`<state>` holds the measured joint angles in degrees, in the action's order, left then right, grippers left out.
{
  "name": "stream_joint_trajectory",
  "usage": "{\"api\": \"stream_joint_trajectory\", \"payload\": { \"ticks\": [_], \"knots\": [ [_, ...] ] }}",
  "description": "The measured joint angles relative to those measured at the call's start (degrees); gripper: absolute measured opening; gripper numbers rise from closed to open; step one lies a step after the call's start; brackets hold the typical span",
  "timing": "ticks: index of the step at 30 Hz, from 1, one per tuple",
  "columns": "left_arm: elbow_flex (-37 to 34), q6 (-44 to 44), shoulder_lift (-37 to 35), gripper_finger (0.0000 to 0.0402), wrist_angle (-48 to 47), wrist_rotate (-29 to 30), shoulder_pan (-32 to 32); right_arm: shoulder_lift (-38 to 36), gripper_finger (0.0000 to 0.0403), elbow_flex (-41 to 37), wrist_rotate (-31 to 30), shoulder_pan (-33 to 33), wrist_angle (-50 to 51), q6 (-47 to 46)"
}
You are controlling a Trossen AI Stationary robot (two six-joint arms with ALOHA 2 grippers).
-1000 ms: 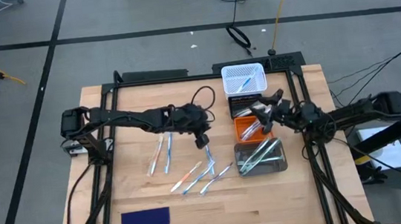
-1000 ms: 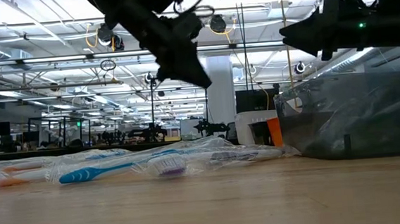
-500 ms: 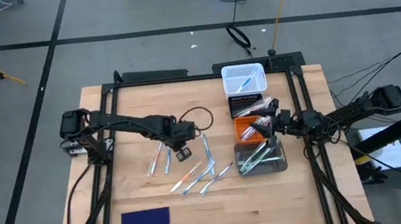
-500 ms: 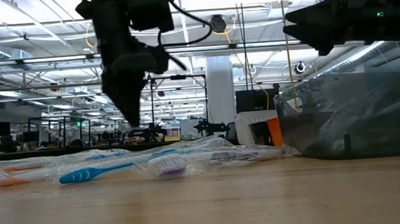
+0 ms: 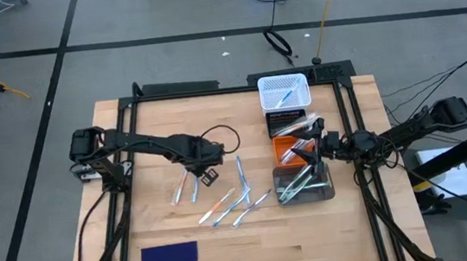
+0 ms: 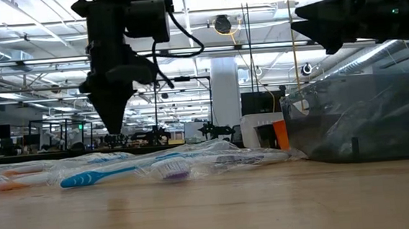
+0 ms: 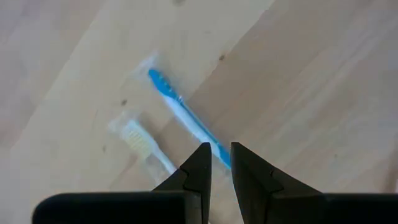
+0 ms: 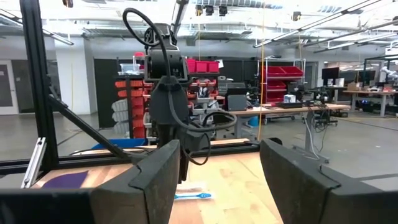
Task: Pick & Place Toothbrushes
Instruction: Put the blue toothbrush into the white bin
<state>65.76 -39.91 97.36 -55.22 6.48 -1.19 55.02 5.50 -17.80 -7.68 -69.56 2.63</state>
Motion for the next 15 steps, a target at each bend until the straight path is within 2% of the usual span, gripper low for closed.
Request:
{"api": "stream_joint_trajectory", "payload": {
  "ticks": [15],
  "knots": [
    [-3.00, -7.64, 0.02, 0.0063, -0.07, -3.50, 0.70, 0.02, 0.0214, 0.00, 0.05, 0.02, 0.00, 0.00]
  ]
}}
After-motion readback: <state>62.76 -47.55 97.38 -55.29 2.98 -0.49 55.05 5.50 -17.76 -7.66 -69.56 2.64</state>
